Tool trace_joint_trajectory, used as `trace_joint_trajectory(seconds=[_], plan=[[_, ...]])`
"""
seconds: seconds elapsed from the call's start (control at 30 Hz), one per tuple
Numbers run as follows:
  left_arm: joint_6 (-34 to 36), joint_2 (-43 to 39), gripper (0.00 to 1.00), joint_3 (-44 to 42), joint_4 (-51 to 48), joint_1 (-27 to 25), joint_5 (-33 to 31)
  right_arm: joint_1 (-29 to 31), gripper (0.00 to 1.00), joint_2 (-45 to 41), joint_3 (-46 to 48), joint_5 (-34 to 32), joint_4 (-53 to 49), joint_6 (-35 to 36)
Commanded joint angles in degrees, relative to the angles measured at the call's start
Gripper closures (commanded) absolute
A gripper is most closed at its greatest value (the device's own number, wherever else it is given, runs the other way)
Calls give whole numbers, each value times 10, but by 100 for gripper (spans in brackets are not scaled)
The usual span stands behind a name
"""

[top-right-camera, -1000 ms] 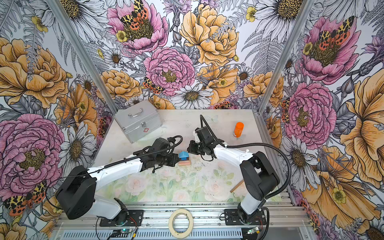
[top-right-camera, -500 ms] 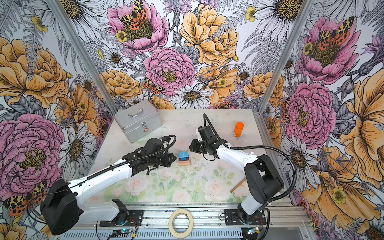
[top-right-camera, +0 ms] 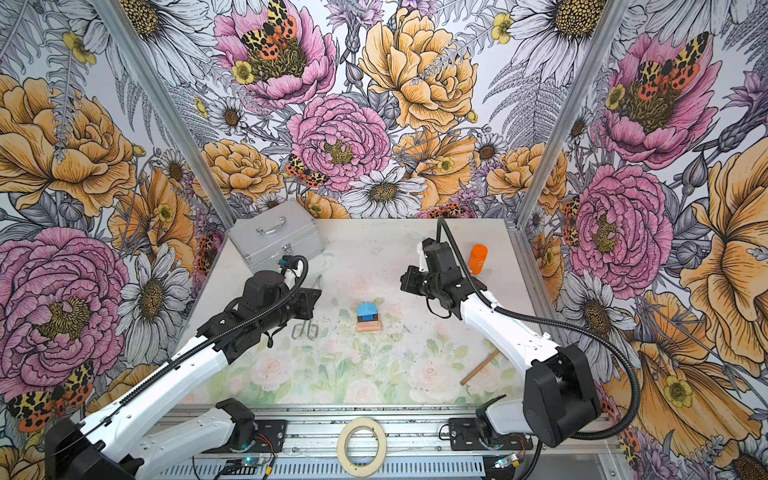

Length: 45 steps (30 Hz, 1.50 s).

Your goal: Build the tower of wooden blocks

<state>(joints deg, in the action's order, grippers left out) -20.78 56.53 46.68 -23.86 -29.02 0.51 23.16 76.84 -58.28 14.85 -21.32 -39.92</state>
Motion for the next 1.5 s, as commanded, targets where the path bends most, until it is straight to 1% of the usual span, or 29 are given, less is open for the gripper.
trace_joint_trajectory(seconds=[0.0, 0.07, 0.1, 0.13, 0.17, 0.2, 0.27, 0.3, 0.33, 0.37, 0.4, 0.43, 0.5, 0.53, 0.57, 0.67, 0.83, 0.93, 1.07, 1.13, 1.17, 1.3, 1.4, 1.47], plan=[[11, -16, 84, -7, 46, 39, -44, -20, 100, -44, -3, -36, -41, 29], [15, -17, 83, -7, 58, 64, -83, -33, 100, -68, -1, -50, -52, 38], [14, -17, 82, -7, 63, 75, -103, -40, 98, -79, 0, -56, -55, 41], [15, -17, 76, -8, 70, 91, -115, -47, 94, -90, 1, -62, -59, 45], [26, -17, 69, -12, 82, 108, -121, -56, 86, -101, 3, -68, -61, 52], [40, -17, 65, -14, 93, 119, -135, -65, 77, -112, 6, -74, -62, 58], [66, -15, 62, -22, 119, 147, -198, -81, 49, -136, 17, -104, -61, 72], [72, -15, 59, -28, 132, 158, -227, -88, 37, -147, 22, -120, -61, 77], [76, -15, 54, -37, 148, 173, -251, -96, 24, -160, 28, -140, -62, 83], [82, -15, 49, -47, 165, 187, -261, -103, 13, -174, 35, -163, -61, 93], [88, -16, 44, -59, 184, 199, -263, -108, 7, -184, 40, -184, -61, 100], [94, -16, 37, -77, 204, 211, -261, -112, 1, -196, 47, -208, -60, 111], [104, -16, 25, -104, 239, 226, -255, -115, 0, -212, 57, -259, -56, 132], [111, -16, 17, -119, 257, 233, -249, -117, 0, -221, 68, -292, -48, 148], [119, -16, 12, -137, 279, 239, -243, -118, 0, -227, 80, -313, -37, 158], [145, -14, 6, -198, 360, 251, -221, -122, 0, -252, 137, -363, 27, 190], [197, 15, 6, -308, 544, 270, -168, -125, 0, -284, 268, -421, 193, 238], [199, 50, 5, -330, 602, 287, -133, -126, 0, -295, 329, -438, 277, 261], [205, 112, 5, -312, 639, 297, -85, -128, 0, -282, 385, -458, 380, 316], [208, 130, 6, -286, 601, 299, -67, -130, 0, -260, 405, -466, 425, 345], [209, 136, 7, -281, 602, 299, -62, -131, 0, -248, 412, -468, 442, 354], [208, 139, 7, -283, 611, 300, -56, -137, 0, -195, 431, -471, 513, 367], [205, 141, 7, -299, 650, 301, -51, -145, 0, -150, 432, -467, 550, 368], [202, 149, 7, -313, 697, 302, -40, -151, 0, -120, 431, -462, 578, 367]])
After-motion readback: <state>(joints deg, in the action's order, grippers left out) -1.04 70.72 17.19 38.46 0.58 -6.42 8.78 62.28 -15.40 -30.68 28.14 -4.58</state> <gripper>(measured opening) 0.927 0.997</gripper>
